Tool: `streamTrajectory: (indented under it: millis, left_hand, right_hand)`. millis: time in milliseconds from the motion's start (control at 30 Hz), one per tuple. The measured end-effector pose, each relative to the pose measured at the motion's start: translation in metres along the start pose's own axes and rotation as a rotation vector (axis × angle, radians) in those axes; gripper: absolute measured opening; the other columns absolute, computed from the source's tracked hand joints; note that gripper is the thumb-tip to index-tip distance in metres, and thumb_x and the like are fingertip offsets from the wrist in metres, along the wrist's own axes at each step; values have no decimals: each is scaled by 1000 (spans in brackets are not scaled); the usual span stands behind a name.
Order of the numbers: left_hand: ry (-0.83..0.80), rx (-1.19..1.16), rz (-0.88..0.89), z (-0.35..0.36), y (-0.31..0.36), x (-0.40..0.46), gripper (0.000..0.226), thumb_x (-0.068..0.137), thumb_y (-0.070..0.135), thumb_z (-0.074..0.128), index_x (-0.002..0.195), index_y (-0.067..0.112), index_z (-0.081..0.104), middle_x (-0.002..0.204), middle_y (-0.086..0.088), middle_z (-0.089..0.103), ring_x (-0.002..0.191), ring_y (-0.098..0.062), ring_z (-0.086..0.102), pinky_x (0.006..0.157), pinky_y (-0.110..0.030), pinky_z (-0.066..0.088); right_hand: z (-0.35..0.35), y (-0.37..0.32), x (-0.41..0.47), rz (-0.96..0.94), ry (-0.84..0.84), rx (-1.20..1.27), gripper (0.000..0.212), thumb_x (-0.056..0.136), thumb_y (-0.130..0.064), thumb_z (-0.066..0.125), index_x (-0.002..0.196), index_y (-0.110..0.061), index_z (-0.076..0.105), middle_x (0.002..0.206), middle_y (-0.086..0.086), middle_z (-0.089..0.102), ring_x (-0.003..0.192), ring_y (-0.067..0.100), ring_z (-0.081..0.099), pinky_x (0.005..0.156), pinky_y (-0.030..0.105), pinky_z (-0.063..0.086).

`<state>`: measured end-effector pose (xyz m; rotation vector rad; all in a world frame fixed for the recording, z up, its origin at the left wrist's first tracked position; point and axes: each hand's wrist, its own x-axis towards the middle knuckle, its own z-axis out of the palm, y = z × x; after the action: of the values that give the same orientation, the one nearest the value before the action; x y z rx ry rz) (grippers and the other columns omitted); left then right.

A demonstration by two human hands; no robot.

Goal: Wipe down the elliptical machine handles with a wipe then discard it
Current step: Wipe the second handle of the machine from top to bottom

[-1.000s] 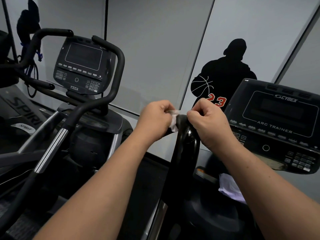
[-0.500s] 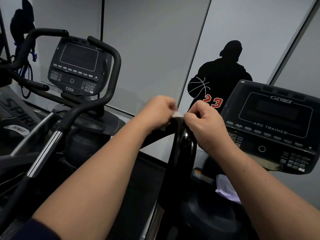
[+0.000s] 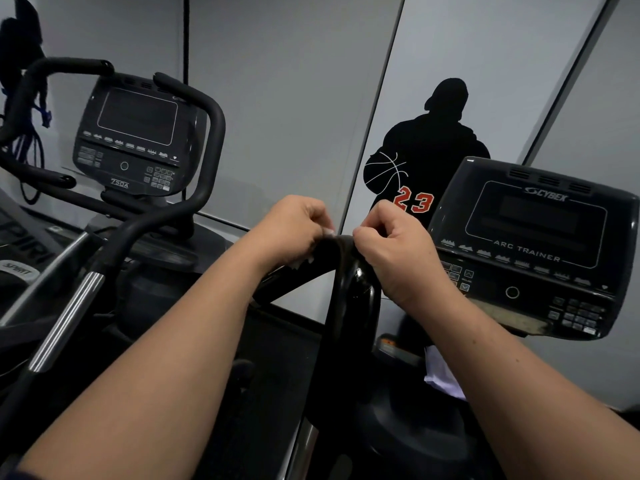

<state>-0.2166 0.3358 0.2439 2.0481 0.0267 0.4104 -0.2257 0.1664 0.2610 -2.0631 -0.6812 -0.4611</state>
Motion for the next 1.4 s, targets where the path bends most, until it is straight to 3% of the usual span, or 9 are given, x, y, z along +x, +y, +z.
streamTrajectory:
  millis: [167, 333, 467, 633, 733, 933, 1100, 1233, 1400]
  left_hand:
    - [65, 102, -101, -8, -28, 1, 17, 83, -4, 61, 74, 8, 69, 55, -4, 58, 47, -17, 49, 47, -21, 37]
    - [117, -61, -39, -3, -21, -10, 27, 81, -14, 48, 78, 1, 70, 55, -11, 60, 36, -15, 49, 40, -18, 38]
    - [205, 52, -144, -12, -54, -17, 31, 79, -6, 52, 70, 16, 72, 61, -1, 66, 56, -15, 58, 55, -23, 44]
    - [311, -6, -85, -10, -69, -32, 28, 79, -4, 55, 71, 17, 71, 63, 1, 65, 55, -14, 54, 54, -22, 42]
    - [393, 8, -170, -11, -87, -40, 27, 79, -3, 62, 68, 22, 67, 71, 1, 69, 62, -17, 57, 57, -23, 43]
    - [509, -20, -191, -3, -101, -56, 14, 81, 2, 65, 74, 14, 67, 66, 3, 61, 59, -13, 49, 54, -27, 39]
    - [538, -397, -295, 22, -126, -75, 22, 73, -7, 67, 68, 13, 62, 69, -6, 61, 66, -20, 53, 62, -34, 43]
    - [535, -852, -304, 48, -116, -85, 25, 81, -19, 57, 75, 5, 54, 64, -12, 57, 55, -17, 54, 51, -24, 46]
    - [615, -968, -347, 58, -118, -78, 32, 83, -18, 58, 72, 12, 53, 72, -12, 57, 65, -19, 57, 54, -23, 49]
  right_hand:
    - [-2, -1, -1, 5, -12, -5, 11, 89, -13, 55, 79, -7, 55, 69, 1, 52, 62, 13, 48, 57, 34, 44]
    - [-2, 0, 0, 7, -6, 1, 11, 89, -13, 55, 81, -7, 57, 70, 2, 53, 64, 15, 48, 59, 37, 45]
    - [-1, 0, -1, 16, -13, 0, 10, 90, -13, 55, 82, -7, 57, 69, 1, 52, 63, 14, 48, 58, 36, 44]
    - [-2, 0, 0, 14, -10, 0, 10, 90, -12, 54, 86, -4, 58, 69, 3, 52, 63, 15, 48, 58, 35, 44]
    - [-1, 0, -2, 7, -14, 0, 9, 90, -12, 55, 85, -5, 58, 68, 2, 52, 63, 16, 48, 59, 35, 44]
    - [-1, 0, -2, 14, -7, 1, 9, 90, -12, 55, 85, -5, 58, 67, 1, 52, 62, 14, 48, 58, 34, 43]
    - [-1, 0, -2, 21, -10, 11, 9, 89, -12, 54, 84, -6, 57, 66, 1, 51, 61, 15, 47, 58, 35, 42]
    - [0, 2, -1, 10, -4, 17, 9, 89, -12, 54, 83, -6, 57, 66, -1, 50, 61, 15, 46, 58, 34, 41]
    - [0, 4, -2, 2, -2, 23, 10, 90, -12, 54, 83, -6, 57, 66, -1, 49, 62, 15, 46, 58, 35, 41]
